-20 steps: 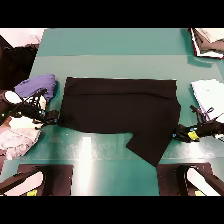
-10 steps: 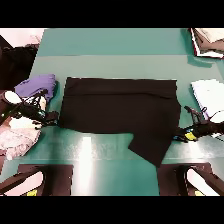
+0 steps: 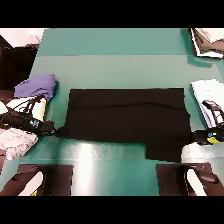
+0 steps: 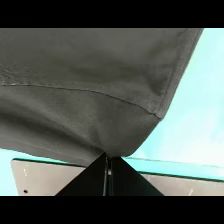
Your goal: Fold the shirts.
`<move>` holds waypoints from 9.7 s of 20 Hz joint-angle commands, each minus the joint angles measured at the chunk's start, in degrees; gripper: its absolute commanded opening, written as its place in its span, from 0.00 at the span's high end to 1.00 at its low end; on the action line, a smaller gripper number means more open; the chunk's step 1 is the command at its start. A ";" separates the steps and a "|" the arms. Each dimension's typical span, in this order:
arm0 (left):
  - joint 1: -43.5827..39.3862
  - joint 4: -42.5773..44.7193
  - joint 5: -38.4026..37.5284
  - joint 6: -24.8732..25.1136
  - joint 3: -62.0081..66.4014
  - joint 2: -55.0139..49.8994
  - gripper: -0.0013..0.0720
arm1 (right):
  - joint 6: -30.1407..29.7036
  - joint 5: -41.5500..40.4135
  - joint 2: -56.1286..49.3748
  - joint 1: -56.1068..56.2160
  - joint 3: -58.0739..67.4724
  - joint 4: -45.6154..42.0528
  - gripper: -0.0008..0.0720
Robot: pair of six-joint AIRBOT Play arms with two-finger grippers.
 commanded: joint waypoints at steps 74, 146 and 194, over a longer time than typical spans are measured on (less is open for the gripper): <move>-36.59 -21.22 34.16 0.15 50.88 -57.83 0.94 | -2.89 -1.14 -50.47 14.99 62.27 44.24 0.97; -14.71 21.84 1.64 2.64 27.34 -21.68 0.07 | -7.30 -21.55 -47.01 27.36 34.29 35.65 0.05; -14.73 -11.37 24.35 2.91 27.43 -21.70 0.94 | -16.15 -46.73 -38.62 -25.83 35.52 45.59 0.97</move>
